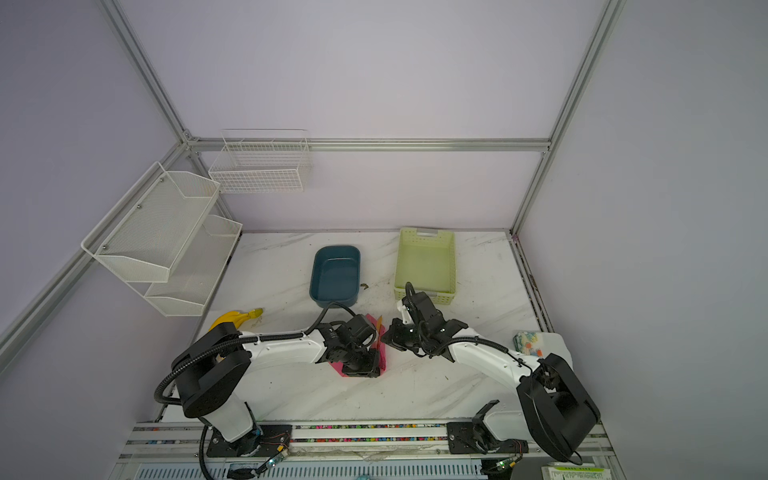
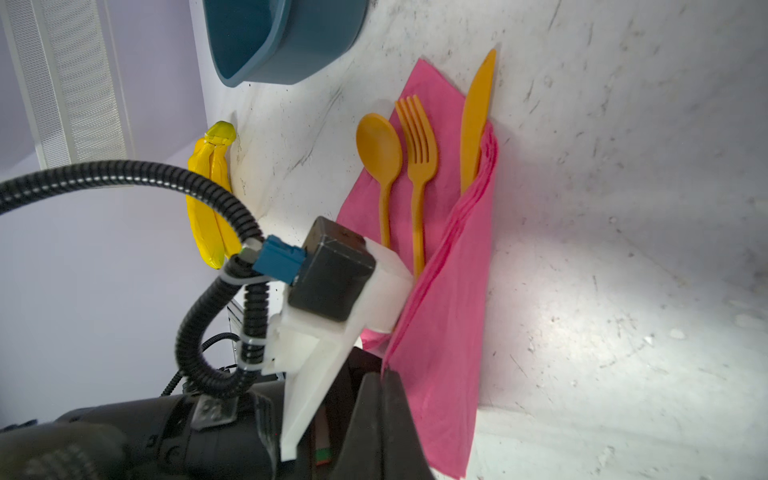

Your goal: Place the utensils on the paper napkin and roll it up

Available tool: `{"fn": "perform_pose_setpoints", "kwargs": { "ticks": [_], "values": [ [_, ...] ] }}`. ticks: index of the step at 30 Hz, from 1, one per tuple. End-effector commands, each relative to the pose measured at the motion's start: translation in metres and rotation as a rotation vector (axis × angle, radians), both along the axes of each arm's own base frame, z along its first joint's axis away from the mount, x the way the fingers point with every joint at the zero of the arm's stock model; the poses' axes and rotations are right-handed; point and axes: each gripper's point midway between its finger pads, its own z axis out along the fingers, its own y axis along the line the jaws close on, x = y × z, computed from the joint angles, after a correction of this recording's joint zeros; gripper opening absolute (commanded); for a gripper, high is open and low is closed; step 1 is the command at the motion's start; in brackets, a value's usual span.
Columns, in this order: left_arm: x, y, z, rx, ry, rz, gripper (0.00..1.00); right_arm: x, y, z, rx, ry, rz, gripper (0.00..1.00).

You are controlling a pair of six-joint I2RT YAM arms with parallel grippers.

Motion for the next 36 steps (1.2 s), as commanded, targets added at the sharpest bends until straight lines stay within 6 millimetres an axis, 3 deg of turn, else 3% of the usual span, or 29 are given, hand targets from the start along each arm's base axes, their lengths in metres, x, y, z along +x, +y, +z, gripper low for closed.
{"fn": "perform_pose_setpoints", "kwargs": {
  "ticks": [1, 6, 14, 27, 36],
  "values": [
    [0.020, -0.002, 0.043, -0.036, -0.094, 0.014, 0.15, -0.001, -0.001, -0.007, -0.011, 0.005, 0.000, 0.00],
    [0.018, 0.019, 0.049, 0.002, -0.104, 0.013, 0.15, -0.002, -0.001, -0.008, -0.021, 0.008, 0.006, 0.00],
    [0.014, 0.042, 0.032, 0.067, -0.085, 0.021, 0.11, -0.001, -0.001, -0.008, -0.021, 0.008, 0.002, 0.00],
    [0.022, 0.044, 0.008, 0.105, -0.080, 0.032, 0.10, 0.000, 0.004, 0.002, 0.012, 0.006, -0.003, 0.00],
    [0.019, 0.050, -0.001, 0.117, -0.061, 0.038, 0.10, -0.004, 0.030, 0.004, 0.036, 0.009, 0.024, 0.00]
  ]
}}
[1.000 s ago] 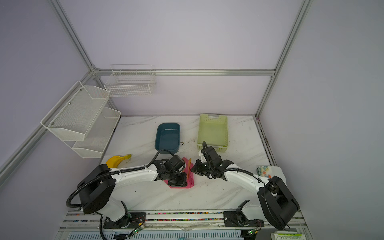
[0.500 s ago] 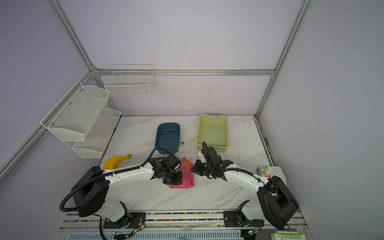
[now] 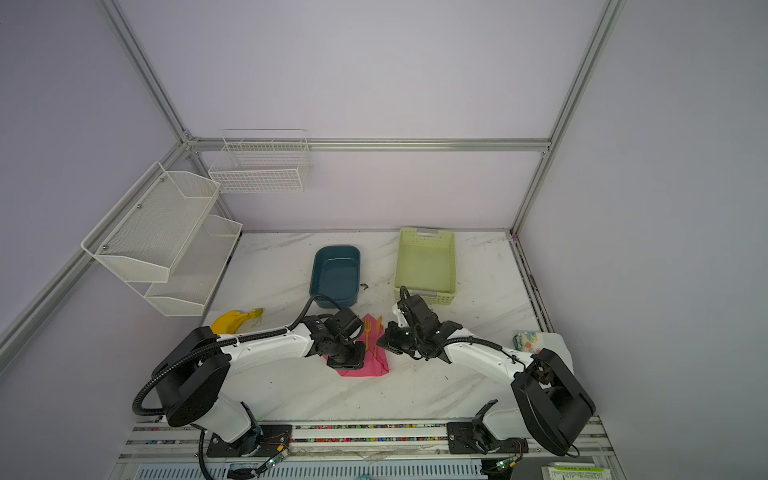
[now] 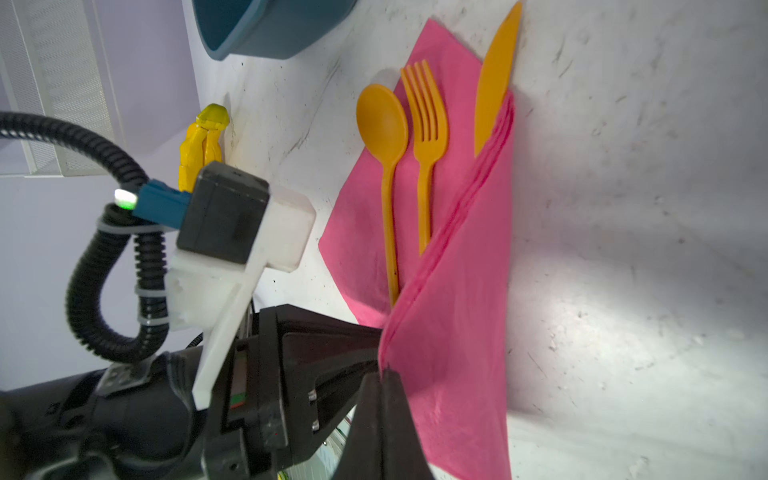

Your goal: Place the utensils on the paper napkin and roll it up

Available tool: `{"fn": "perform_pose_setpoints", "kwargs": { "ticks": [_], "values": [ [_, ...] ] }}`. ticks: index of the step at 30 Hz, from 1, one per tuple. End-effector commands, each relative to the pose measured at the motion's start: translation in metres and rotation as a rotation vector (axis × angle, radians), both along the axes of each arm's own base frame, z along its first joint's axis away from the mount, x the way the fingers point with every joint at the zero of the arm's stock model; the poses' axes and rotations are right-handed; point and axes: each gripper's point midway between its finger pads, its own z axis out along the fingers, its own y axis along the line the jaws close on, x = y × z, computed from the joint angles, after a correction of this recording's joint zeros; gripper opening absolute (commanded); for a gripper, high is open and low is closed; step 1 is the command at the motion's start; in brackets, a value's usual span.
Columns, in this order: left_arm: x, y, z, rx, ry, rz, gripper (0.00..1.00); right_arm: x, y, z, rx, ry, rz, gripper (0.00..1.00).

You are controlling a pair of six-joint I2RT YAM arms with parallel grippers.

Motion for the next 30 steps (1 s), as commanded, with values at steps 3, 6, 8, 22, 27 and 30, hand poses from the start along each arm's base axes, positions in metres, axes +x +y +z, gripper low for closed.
{"fn": "perform_pose_setpoints", "kwargs": {
  "ticks": [3, 6, 8, 22, 27, 30],
  "values": [
    [-0.002, 0.006, -0.010, 0.005, 0.001, -0.010, 0.10, 0.006, 0.023, 0.009, 0.034, -0.010, 0.000, 0.00],
    [-0.003, 0.007, -0.012, 0.004, 0.006, -0.008, 0.10, 0.004, 0.034, 0.007, 0.044, -0.004, 0.010, 0.00],
    [-0.004, 0.007, -0.013, 0.002, 0.005, -0.005, 0.10, 0.003, 0.041, 0.006, 0.049, -0.002, 0.016, 0.00],
    [0.001, 0.014, 0.006, -0.026, -0.062, 0.030, 0.11, 0.004, 0.063, -0.011, 0.046, 0.024, 0.014, 0.00],
    [-0.003, 0.022, 0.018, -0.028, -0.075, 0.037, 0.12, 0.006, 0.066, -0.016, 0.042, 0.028, 0.013, 0.00],
    [-0.009, 0.030, 0.013, -0.010, -0.056, 0.044, 0.12, 0.008, 0.068, -0.018, 0.042, 0.029, 0.013, 0.00]
  ]
}}
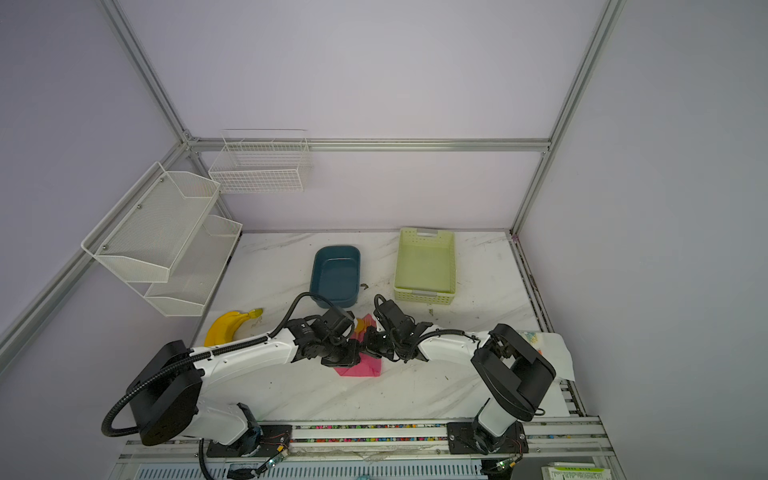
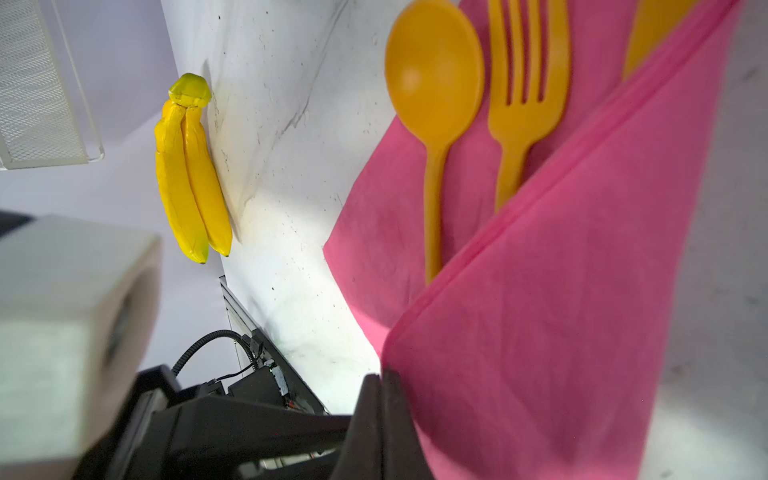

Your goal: Place the utensils on the paper napkin and roll it up

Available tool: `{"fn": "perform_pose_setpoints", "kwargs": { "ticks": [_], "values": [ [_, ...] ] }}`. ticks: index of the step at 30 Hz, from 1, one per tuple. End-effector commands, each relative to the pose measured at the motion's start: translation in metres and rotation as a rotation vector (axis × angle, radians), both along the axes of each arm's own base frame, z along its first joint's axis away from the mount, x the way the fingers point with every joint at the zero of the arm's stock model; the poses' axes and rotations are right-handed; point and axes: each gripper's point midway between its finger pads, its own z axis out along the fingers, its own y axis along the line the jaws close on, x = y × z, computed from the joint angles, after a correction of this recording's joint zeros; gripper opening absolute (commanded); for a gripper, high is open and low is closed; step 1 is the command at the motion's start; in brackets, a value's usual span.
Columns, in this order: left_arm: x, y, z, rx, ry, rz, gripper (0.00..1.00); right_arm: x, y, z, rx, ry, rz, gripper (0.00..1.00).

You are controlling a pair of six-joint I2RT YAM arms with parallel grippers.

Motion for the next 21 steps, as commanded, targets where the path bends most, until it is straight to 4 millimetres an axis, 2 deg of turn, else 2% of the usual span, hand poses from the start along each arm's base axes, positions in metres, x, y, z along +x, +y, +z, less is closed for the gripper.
{"fn": "perform_pose_setpoints", "kwargs": {
  "ticks": [1, 9, 21],
  "values": [
    [-0.013, 0.020, -0.010, 0.039, 0.028, 0.023, 0.12, 0.009, 0.011, 0.009, 0.034, -0.024, -0.016, 0.00],
    [-0.027, 0.032, -0.025, 0.047, 0.061, 0.040, 0.12, 0.015, 0.020, 0.006, 0.035, -0.023, -0.006, 0.00],
    [-0.027, 0.039, -0.040, 0.093, 0.075, 0.045, 0.11, 0.016, 0.027, 0.004, 0.048, -0.014, 0.007, 0.00]
  ]
}}
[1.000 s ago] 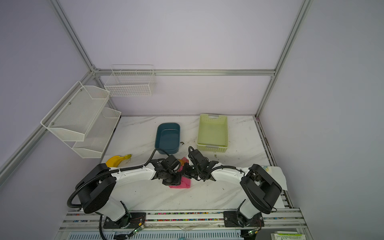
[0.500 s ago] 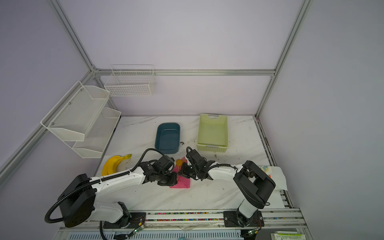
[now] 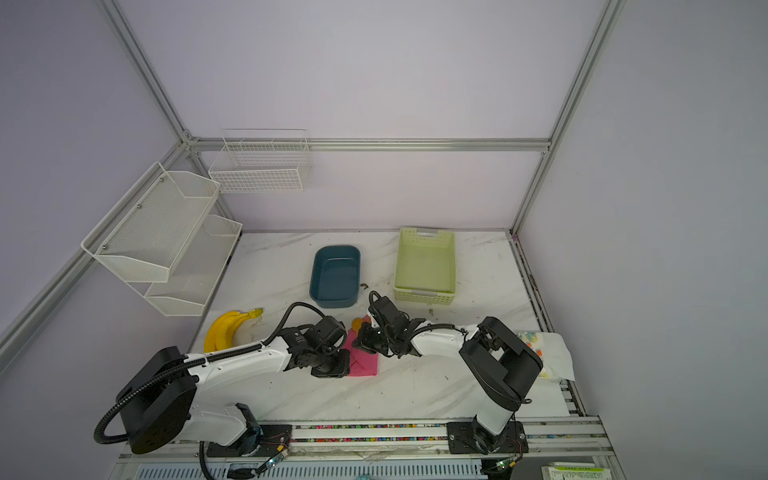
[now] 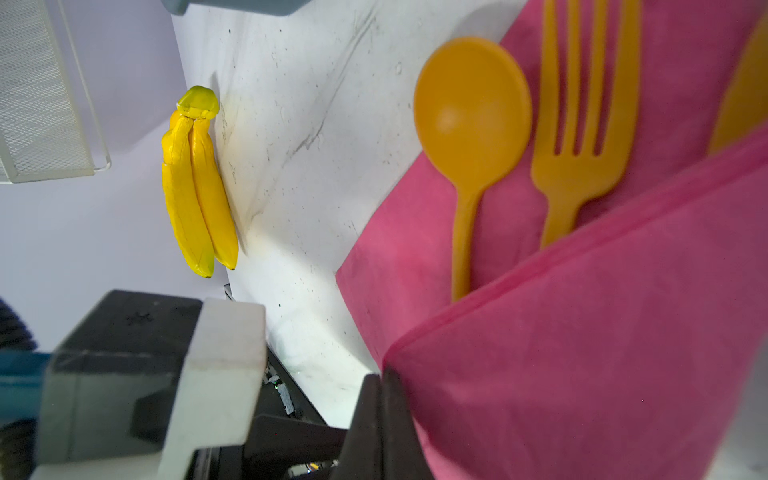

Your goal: Place the utensils on the paper napkin and roll it up

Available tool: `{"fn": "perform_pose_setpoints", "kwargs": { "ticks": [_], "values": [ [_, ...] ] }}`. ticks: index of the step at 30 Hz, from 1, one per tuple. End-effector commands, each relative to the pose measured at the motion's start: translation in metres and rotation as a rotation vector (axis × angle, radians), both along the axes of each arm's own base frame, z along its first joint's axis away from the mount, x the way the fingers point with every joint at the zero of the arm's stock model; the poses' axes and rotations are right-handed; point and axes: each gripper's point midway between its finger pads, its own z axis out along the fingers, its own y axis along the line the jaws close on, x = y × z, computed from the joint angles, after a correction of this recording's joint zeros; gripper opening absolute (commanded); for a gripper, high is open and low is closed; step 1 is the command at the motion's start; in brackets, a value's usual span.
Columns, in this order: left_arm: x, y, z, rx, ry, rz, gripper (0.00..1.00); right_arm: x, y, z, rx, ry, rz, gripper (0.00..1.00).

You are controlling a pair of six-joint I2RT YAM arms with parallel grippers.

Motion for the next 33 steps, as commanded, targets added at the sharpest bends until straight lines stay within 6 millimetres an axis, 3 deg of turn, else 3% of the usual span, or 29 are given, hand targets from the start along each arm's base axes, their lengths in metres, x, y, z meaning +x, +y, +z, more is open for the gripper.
{"fn": "perform_pose_setpoints", "kwargs": {
  "ticks": [1, 3, 11, 33],
  "values": [
    [-0.005, 0.010, -0.012, 0.029, 0.009, 0.011, 0.11, 0.002, 0.012, 0.006, 0.034, -0.002, 0.006, 0.00],
    [-0.006, 0.013, -0.022, 0.054, 0.034, 0.013, 0.11, 0.001, 0.015, 0.006, 0.037, 0.002, 0.012, 0.00],
    [-0.008, 0.014, -0.027, 0.056, 0.041, 0.014, 0.11, -0.005, 0.027, 0.000, 0.041, 0.013, 0.034, 0.00],
    [-0.008, 0.013, -0.025, 0.045, 0.038, 0.017, 0.11, 0.000, 0.036, -0.022, 0.035, 0.024, 0.027, 0.00]
  ]
}}
